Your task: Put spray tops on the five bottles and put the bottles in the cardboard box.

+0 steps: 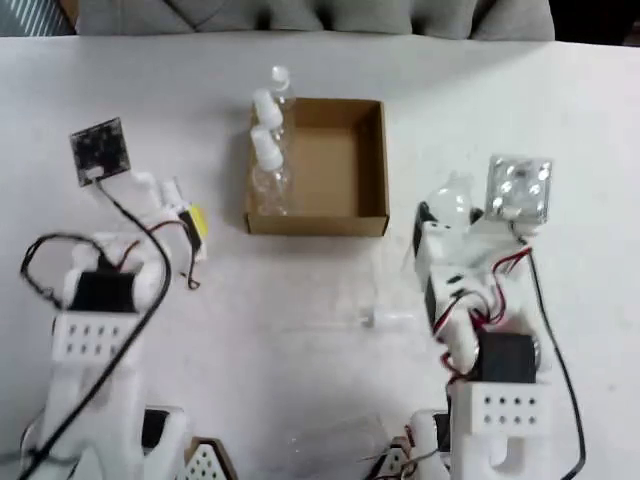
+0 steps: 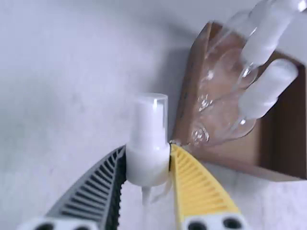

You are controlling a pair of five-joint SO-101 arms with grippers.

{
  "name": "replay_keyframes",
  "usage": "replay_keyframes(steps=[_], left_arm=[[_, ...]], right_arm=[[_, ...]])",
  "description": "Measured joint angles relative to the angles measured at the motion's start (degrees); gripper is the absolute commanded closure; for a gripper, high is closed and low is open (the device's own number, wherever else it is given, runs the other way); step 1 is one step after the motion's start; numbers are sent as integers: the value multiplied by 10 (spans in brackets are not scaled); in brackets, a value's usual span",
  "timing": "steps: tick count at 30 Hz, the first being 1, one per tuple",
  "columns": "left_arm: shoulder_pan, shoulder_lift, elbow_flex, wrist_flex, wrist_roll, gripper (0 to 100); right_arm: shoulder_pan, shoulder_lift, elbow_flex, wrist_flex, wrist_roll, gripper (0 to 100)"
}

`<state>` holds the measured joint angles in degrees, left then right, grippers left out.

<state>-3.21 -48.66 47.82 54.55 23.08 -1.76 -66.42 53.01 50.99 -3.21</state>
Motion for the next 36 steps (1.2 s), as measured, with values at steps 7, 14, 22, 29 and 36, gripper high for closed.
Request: replay_keyframes(steps=[7, 14, 22, 29, 36], left_arm=[[0, -127, 0, -59, 0, 980], [0, -200, 0, -135, -27, 980], [0, -209, 0, -231, -59, 980], [0, -209, 0, -352, -104, 980], [0, -210, 0, -426, -184, 980]], right_arm=[[-19, -76, 149, -229, 0, 982], [-98, -132, 207, -379, 0, 982], [-247, -172, 263, -389, 0, 982], [-373, -232, 401, -488, 128, 982], [-407, -305, 435, -457, 174, 982]])
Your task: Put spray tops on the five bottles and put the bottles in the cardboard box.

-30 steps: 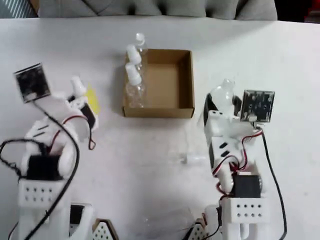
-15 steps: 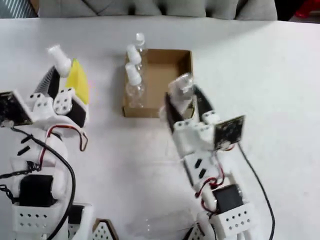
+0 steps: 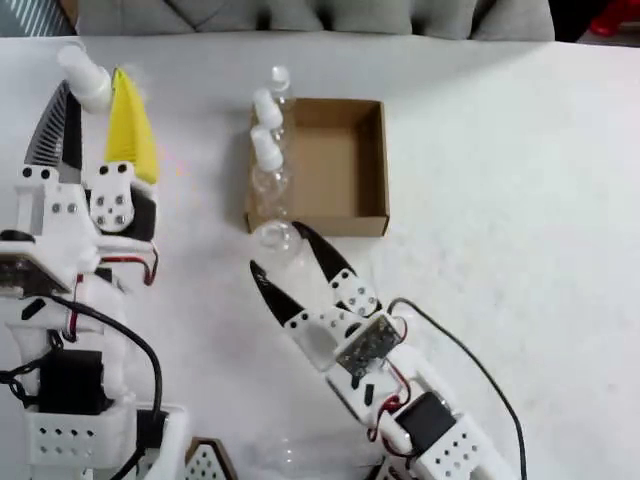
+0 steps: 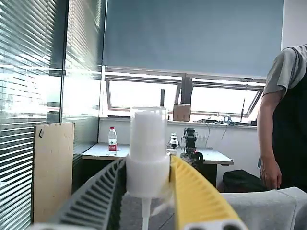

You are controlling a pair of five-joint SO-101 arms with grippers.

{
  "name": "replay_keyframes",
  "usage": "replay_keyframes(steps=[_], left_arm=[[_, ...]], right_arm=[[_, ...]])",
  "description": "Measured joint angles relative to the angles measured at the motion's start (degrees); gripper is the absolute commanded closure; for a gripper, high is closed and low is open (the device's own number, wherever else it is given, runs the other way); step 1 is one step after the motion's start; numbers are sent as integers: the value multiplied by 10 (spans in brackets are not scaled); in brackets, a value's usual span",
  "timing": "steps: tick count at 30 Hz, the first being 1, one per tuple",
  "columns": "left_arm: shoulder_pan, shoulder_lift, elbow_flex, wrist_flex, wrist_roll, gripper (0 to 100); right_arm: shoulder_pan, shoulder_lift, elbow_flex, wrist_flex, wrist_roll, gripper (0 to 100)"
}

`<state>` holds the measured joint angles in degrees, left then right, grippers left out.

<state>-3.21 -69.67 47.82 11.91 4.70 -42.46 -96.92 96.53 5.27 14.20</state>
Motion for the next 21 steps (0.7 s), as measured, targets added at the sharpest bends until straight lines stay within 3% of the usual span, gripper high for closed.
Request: replay_keyframes(steps=[5, 14, 21], left_arm=[[42, 0, -14, 16, -9, 980], [197, -1, -97, 138, -10, 980], [218, -1, -96, 139, -10, 980]], right_arm=[[-1, -26, 0, 55, 0, 982], [-1, -27, 0, 61, 0, 982], [-1, -27, 0, 61, 0, 982]])
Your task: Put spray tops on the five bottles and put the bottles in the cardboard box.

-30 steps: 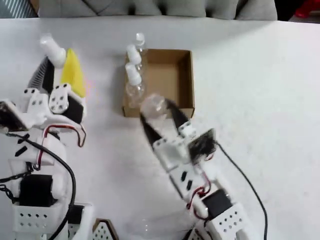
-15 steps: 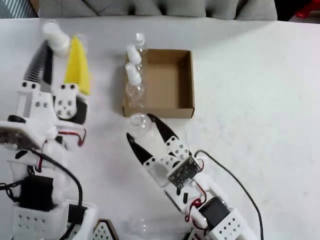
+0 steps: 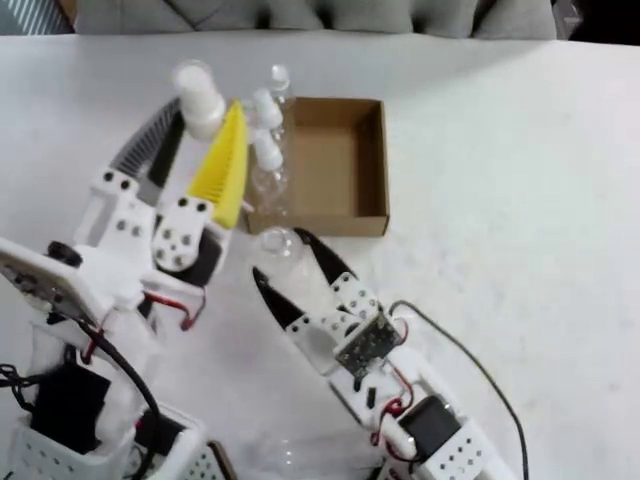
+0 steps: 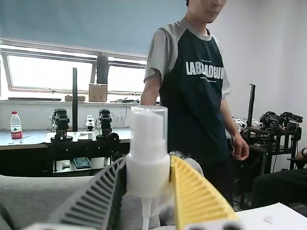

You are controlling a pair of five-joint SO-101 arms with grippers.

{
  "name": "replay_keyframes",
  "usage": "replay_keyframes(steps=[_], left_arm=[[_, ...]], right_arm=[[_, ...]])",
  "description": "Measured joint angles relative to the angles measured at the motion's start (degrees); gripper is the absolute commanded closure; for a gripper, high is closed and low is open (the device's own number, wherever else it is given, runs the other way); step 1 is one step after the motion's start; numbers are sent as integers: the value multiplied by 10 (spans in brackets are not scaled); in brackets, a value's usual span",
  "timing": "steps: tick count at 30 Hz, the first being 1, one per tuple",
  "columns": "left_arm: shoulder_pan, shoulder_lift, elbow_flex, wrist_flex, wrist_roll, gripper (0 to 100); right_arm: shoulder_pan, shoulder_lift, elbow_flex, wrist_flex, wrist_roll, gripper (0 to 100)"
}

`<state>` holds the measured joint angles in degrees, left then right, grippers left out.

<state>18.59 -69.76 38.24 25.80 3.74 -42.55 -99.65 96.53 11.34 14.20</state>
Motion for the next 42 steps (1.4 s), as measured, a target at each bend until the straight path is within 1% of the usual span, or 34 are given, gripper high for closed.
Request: replay_keyframes(steps=[7, 12, 15, 20, 30, 35, 42], left_arm=[[1, 1, 37, 0, 0, 980], [20, 1, 38, 0, 0, 980], [31, 1, 38, 0, 0, 980], [33, -4, 38, 2, 0, 980], [33, -59, 38, 74, 0, 980], [33, -55, 38, 76, 0, 980], [33, -55, 40, 68, 38, 980]], right_arm=[[0, 0, 0, 0, 0, 982], [0, 0, 0, 2, 0, 982], [0, 0, 0, 20, 0, 982], [0, 0, 0, 23, 0, 982], [0, 0, 0, 23, 0, 982], [0, 0, 0, 23, 0, 982], [0, 0, 0, 23, 0, 982]])
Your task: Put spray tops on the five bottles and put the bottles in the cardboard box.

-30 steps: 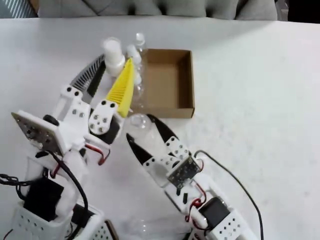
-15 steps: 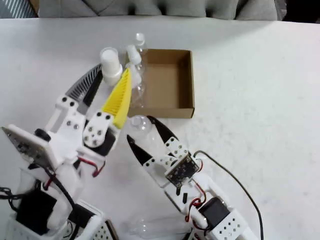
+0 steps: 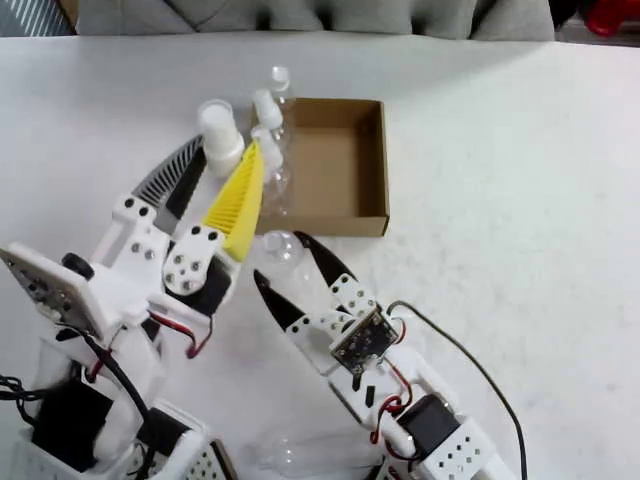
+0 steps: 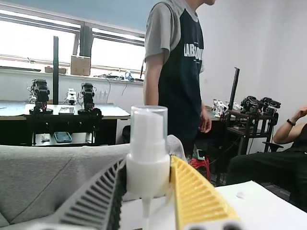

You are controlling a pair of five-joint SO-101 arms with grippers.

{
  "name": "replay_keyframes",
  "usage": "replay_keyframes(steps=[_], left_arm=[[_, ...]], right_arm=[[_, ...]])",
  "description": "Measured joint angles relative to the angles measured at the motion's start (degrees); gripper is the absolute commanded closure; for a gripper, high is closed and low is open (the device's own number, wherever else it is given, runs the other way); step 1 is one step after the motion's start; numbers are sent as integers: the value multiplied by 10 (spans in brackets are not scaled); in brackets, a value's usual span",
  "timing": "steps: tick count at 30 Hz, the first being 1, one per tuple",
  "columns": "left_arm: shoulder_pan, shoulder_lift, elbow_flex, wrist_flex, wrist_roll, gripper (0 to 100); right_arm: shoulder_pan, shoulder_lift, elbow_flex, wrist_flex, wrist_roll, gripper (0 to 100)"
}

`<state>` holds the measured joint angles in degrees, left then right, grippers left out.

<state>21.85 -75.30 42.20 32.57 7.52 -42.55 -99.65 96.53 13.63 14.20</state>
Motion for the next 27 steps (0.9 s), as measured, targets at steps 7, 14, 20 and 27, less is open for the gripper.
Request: replay_keyframes(steps=[7, 14, 20, 27], left_arm=[[0, 4, 77, -50, 3, 980], [0, 0, 103, -63, 7, 980], [43, 0, 103, -16, 7, 980], [70, 0, 103, 64, 6, 980]], right_arm=[[0, 0, 0, 0, 0, 982], [0, 0, 0, 0, 0, 982], [0, 0, 0, 0, 0, 982], [-1, 0, 0, 0, 1, 982]])
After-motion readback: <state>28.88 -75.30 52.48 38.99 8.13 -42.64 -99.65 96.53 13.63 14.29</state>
